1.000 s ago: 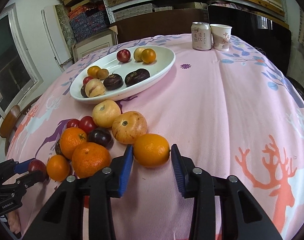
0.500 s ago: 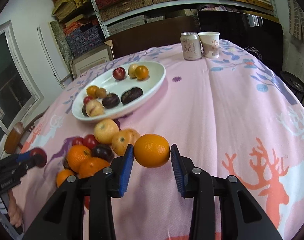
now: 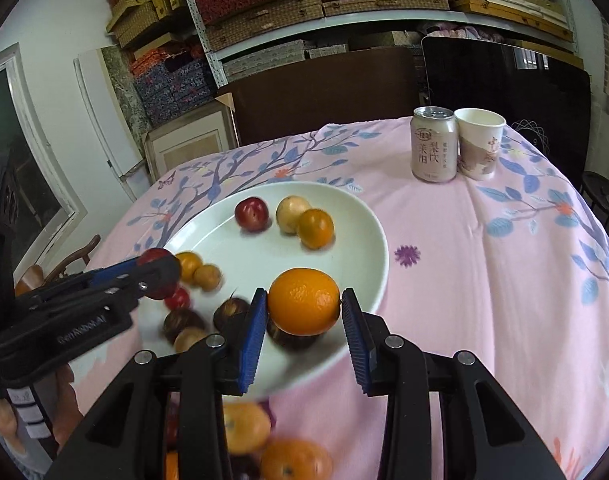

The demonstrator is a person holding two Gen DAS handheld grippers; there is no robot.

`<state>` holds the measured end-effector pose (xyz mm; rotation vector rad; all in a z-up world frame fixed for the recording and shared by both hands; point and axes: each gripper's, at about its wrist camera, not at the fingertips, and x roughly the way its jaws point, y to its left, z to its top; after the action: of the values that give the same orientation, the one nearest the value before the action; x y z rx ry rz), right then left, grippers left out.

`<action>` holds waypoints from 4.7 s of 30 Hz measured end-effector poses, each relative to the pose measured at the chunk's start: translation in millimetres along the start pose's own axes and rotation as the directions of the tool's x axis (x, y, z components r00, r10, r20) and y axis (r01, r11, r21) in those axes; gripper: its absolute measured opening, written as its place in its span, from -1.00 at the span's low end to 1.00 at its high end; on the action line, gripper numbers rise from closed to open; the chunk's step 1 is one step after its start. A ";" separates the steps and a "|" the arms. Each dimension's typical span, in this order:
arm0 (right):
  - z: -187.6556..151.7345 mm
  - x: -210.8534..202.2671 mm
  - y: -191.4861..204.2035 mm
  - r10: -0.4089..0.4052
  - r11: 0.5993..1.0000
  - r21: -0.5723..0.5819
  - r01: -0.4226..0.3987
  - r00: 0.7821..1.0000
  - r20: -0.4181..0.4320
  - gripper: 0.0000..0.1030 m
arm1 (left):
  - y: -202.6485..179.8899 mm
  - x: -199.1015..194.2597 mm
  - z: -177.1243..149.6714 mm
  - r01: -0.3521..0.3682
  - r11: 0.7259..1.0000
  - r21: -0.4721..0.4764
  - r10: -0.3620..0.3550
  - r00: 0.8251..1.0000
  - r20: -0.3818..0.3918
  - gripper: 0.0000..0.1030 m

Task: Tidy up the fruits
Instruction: 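Carry the dark red fruit and orange onto the white plate and release both, then grasp an orange with the left tool while the right tool grasps another orange, then carry both oranges over the white plate and open both tools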

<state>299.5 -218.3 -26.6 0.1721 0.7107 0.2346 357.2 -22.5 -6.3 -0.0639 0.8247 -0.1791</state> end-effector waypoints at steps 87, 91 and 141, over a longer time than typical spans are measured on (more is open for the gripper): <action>-120.5 -113.8 -32.1 0.073 0.994 0.080 -0.079 0.994 0.079 0.34 | -37.1 -61.3 -155.8 0.184 0.971 0.156 -0.166 0.979 -0.122 -0.23; -121.8 -109.3 -25.6 0.083 0.995 0.049 -0.086 0.995 0.053 0.34 | -26.0 -74.2 -154.0 0.169 0.978 0.122 -0.161 0.984 -0.076 -0.23; 24.6 -36.4 25.7 0.040 0.999 -0.021 -0.038 0.991 0.131 -0.11 | 32.8 -40.7 -8.8 -0.007 0.998 -0.069 0.013 0.997 0.077 -0.23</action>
<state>285.1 -205.4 20.5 0.1828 0.5744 0.2645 328.1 17.2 13.0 -0.1310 0.7533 -0.1378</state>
